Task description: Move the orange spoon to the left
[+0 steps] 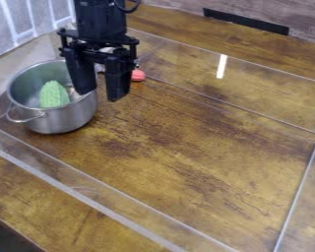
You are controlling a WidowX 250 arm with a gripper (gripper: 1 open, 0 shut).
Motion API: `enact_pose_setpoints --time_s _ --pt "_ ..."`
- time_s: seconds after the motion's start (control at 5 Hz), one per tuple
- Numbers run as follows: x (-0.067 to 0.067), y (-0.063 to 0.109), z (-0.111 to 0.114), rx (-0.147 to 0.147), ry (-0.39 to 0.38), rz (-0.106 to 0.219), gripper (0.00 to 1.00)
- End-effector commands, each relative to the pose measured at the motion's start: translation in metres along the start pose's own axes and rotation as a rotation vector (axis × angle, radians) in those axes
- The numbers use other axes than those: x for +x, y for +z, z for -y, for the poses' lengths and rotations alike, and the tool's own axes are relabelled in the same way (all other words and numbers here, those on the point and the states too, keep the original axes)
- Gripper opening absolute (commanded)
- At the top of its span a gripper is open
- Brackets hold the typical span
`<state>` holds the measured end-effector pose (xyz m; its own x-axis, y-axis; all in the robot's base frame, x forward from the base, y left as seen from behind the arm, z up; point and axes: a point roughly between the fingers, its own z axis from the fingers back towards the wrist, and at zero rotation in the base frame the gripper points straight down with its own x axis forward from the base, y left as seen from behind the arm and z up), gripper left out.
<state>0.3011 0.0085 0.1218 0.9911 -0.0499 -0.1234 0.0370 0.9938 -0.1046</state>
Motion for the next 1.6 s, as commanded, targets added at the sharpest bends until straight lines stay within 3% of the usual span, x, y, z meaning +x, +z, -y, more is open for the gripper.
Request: enact_pose_setpoints --time_s 0.0,1.4 --pt "-0.0002 0.0132 -0.0061 0.002 0.02 0.04 1.0" --pt "-0.0051 0.0091 -0.0028 -0.002 0.023 0.019 1.0"
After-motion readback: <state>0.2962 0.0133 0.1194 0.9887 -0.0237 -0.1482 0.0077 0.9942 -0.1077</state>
